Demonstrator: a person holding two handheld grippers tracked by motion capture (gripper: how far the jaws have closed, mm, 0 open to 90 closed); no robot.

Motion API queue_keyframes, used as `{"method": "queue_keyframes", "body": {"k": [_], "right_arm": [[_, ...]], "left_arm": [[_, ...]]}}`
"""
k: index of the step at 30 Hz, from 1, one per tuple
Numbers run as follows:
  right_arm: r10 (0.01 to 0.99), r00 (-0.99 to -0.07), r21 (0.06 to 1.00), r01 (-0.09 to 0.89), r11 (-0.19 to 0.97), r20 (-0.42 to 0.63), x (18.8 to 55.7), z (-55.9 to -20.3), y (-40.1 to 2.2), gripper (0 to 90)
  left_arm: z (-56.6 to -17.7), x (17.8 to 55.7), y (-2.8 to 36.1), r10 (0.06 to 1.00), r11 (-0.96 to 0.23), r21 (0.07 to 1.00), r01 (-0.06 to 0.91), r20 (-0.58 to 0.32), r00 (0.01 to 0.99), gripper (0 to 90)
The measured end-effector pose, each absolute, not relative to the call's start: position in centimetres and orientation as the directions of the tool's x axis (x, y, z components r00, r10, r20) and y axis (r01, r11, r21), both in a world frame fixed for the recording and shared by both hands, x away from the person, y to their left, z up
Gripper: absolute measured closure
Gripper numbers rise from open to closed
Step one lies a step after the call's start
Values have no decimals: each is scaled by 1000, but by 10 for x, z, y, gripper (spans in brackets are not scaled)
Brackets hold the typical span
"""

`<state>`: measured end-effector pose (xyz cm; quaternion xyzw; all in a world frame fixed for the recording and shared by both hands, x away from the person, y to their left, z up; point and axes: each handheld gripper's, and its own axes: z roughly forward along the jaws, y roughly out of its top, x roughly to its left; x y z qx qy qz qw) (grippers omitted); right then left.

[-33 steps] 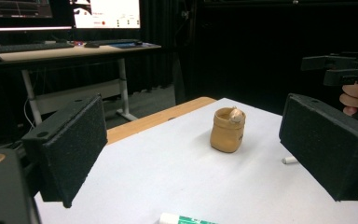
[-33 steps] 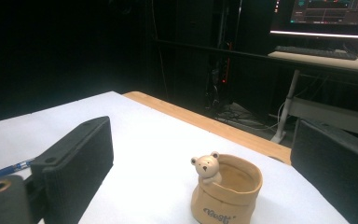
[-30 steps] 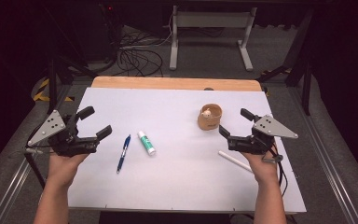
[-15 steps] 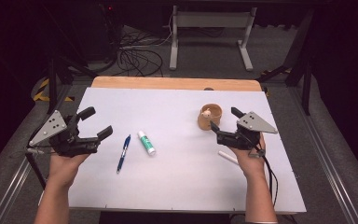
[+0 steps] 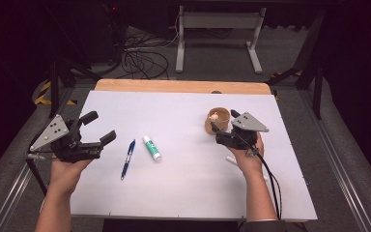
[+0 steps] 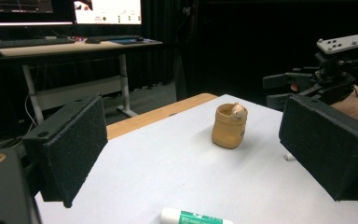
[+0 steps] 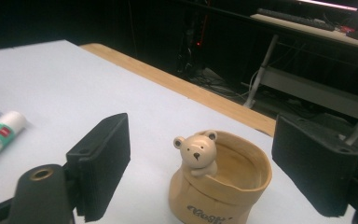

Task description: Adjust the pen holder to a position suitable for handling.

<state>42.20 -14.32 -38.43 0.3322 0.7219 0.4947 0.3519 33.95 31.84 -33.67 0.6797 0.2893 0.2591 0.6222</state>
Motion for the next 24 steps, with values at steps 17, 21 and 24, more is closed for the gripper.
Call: {"method": "queue_keyframes", "body": {"k": [17,21,24], "right_arm": [[825,-514,912,179,369,-233,447,-408,-127,322],[824,-509,903,185,387,-249,452,-413,-122,340],[825,-503,898,189,397,-259,455,-414,-119,358]], "left_arm": [[-338,339,318,714,-45,996,74,-19,700,82],[-338,340,318,714,-49,996,74,-17,700,82],[-339,340,318,714,-49,996,75,-17,700,82]]}}
